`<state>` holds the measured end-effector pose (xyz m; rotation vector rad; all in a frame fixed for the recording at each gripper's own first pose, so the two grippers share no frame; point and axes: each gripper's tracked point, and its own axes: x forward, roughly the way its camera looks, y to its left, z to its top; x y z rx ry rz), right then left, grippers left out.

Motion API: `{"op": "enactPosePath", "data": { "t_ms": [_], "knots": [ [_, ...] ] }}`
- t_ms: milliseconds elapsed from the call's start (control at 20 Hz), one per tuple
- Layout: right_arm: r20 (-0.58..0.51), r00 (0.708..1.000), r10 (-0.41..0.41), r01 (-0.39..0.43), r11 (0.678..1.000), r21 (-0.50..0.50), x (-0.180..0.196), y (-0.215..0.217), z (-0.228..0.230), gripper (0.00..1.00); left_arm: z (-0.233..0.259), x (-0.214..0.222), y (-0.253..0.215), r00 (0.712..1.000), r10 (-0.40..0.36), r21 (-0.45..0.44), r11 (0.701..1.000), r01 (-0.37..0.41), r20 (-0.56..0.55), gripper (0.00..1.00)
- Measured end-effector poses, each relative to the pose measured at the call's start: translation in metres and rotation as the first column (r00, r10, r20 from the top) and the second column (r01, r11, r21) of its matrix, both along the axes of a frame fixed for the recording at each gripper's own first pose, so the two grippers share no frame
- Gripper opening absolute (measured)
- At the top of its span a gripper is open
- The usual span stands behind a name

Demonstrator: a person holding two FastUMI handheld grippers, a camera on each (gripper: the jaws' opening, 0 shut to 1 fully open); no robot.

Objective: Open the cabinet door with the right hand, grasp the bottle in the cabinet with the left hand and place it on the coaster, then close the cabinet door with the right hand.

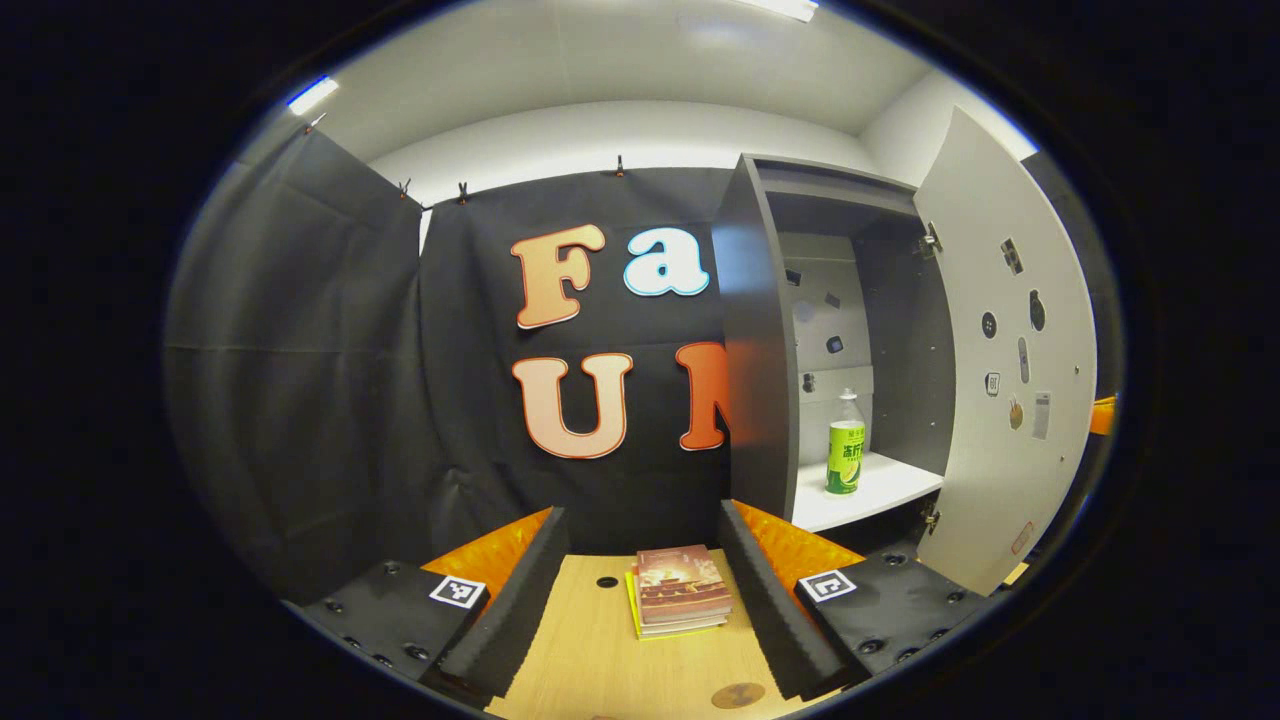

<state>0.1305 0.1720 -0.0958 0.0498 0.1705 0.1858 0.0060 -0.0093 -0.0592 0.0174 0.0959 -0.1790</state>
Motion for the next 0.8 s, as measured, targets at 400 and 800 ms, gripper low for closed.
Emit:
{"op": "enactPosePath", "data": {
  "t_ms": [400,800],
  "knots": [
    [-0.001,1.0,0.013,-0.013,1.0,0.015,0.0,-0.005,0.0,0.04,0.0,0.0,-0.019,0.998,-0.058,-0.011,0.998,0.058,0.003,0.99],
    [0.011,1.0,-0.006,0.006,1.0,0.002,0.006,-0.02,-0.001,0.03,-0.006,-0.002,-0.049,0.991,-0.132,-0.035,0.991,0.131,-0.021,0.99]
  ]
}}
